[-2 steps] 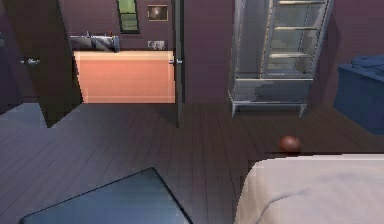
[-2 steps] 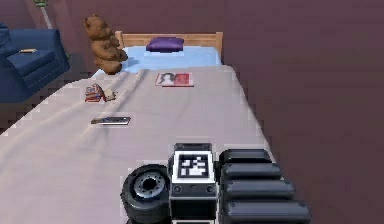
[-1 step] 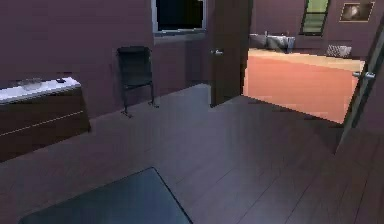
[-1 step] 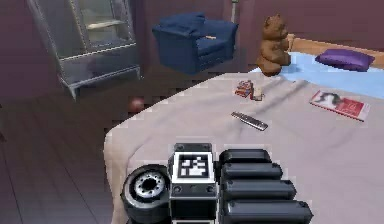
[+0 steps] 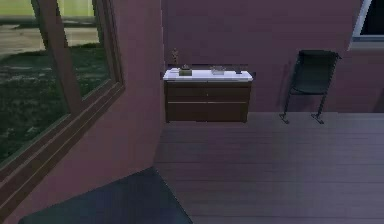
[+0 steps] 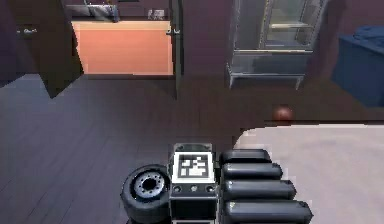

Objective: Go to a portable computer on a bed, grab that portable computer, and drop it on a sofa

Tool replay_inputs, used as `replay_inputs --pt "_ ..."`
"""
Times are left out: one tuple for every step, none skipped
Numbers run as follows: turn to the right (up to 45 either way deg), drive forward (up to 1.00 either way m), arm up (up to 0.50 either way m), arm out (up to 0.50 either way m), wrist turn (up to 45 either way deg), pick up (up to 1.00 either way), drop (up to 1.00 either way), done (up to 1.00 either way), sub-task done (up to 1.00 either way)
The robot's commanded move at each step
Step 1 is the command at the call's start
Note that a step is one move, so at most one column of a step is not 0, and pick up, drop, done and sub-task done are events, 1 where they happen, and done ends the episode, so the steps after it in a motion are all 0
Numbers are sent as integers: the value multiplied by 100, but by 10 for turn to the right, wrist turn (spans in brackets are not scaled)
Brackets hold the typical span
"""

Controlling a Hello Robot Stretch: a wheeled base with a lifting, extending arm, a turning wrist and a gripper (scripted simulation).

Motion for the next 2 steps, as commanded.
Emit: replay_inputs --pt "0 25 0 0 0 0 0 0 0" --pt "450 0 0 0 0 0 0 0 0"
